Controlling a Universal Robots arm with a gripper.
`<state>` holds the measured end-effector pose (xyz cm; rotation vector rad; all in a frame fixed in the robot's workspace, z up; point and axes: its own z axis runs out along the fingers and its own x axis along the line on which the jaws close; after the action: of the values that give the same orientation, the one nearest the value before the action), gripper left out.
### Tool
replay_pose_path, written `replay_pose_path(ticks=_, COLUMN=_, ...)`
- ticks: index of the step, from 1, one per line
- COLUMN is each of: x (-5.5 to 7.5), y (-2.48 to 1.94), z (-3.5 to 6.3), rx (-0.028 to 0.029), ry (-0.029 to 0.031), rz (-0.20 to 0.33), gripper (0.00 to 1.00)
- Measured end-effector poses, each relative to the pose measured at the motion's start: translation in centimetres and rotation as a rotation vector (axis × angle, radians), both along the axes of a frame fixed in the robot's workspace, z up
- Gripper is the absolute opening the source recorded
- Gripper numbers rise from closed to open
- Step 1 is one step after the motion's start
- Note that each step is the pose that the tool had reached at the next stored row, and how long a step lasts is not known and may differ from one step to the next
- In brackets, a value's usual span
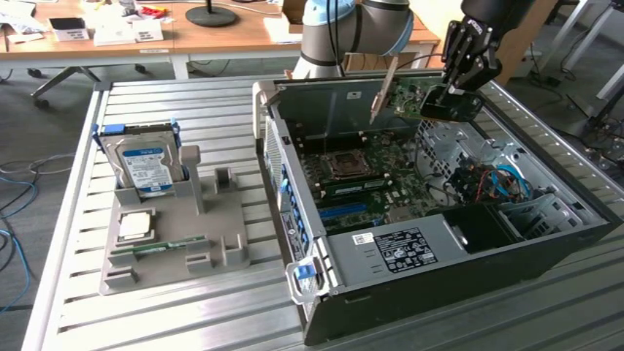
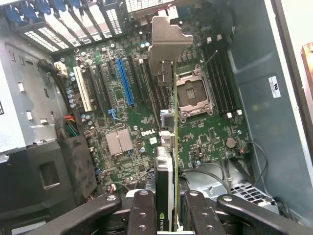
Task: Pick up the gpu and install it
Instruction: 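Insert the gpu into the slot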
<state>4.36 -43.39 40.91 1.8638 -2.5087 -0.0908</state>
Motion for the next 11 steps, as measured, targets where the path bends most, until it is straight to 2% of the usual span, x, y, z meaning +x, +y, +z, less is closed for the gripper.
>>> replay_pose_path(ticks=11, x=0.0, y=0.0, z=0.0, rx=0.0, ry=0.0, rz=0.019, gripper=0.27)
